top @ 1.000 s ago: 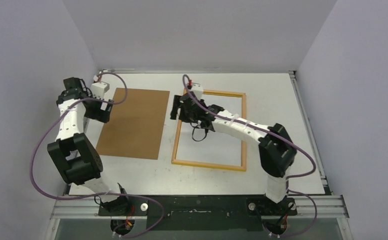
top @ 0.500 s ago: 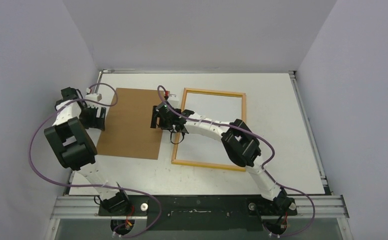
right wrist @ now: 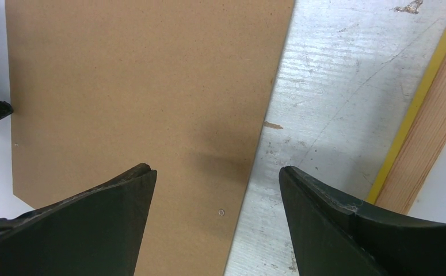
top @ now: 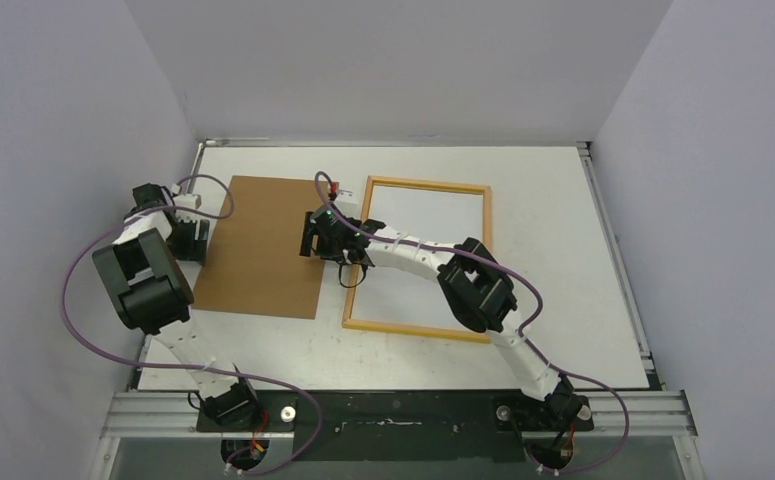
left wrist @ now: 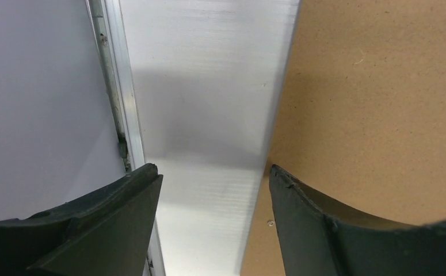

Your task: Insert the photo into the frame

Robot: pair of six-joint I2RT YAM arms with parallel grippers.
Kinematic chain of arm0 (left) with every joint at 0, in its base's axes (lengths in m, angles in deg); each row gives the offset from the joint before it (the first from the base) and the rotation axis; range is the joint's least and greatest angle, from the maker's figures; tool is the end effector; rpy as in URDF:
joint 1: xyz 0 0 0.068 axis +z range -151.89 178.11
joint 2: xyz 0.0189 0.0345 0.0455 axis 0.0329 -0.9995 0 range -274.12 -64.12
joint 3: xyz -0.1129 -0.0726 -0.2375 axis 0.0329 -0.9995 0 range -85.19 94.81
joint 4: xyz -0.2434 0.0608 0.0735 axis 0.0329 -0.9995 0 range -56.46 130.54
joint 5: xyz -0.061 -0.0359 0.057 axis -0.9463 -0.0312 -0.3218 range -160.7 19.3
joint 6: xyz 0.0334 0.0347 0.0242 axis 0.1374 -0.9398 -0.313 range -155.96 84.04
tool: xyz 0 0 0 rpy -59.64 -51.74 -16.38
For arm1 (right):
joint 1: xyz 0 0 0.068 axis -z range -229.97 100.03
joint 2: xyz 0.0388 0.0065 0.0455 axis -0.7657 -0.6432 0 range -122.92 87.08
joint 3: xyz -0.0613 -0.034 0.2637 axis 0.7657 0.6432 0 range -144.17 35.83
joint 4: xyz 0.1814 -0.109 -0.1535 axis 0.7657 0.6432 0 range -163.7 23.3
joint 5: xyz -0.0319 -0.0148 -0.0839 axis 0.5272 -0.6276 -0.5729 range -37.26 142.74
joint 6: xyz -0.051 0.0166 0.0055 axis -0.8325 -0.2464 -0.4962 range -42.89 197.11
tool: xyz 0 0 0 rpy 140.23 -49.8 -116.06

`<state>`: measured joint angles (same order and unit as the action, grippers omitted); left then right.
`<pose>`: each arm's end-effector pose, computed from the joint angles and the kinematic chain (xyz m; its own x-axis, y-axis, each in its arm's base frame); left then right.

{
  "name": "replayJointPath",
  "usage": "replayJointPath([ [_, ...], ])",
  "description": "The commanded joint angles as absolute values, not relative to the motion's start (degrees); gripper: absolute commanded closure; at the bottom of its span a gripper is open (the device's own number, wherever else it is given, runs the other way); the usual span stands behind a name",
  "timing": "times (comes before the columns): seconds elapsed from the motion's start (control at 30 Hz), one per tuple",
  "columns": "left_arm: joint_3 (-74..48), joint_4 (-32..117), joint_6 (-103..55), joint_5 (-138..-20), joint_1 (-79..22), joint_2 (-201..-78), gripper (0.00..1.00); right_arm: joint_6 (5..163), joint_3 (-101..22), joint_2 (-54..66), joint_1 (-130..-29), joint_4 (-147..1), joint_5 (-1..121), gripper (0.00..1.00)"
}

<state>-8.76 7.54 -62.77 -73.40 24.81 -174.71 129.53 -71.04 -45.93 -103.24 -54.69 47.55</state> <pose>0.3508 0.1744 0.1717 -0.9299 0.0367 -0.3661 -0.0145 0.9906 0.1363 0.3159 0.4178 0.1749 -0.8609 0.1660 -0.4809 -0.1275 0.8447 0.5199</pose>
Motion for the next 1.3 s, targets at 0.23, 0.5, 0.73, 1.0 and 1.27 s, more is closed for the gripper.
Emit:
replayJointPath([
  [0.23,-14.54,23.28,-59.76,-64.53,22.88,-172.79,0.49,132.08,-72.97,-48.85,-102.4,-55.04,47.48,0.2],
  [0.5,-15.66,21.94,-59.35,-67.63,20.96,-174.13,0.49,133.36,-71.4,-48.21,-101.63,-55.3,47.15,0.19],
  [0.73,-17.78,16.32,-57.7,-73.3,18.6,-172.88,0.49,134.78,-69.26,-48.1,-100.97,-56.89,48.86,0.19],
  [1.0,-19.34,15.84,-57.69,-73.77,16.7,-172.93,0.48,137.05,-68.72,-47.62,-100.86,-59.46,52.16,0.19],
  [1.27,-19.32,15.95,-56.27,-75.04,14.11,-172.22,0.49,139.12,-64.77,-39.81,-100.77,-64.86,54.93,0.19],
])
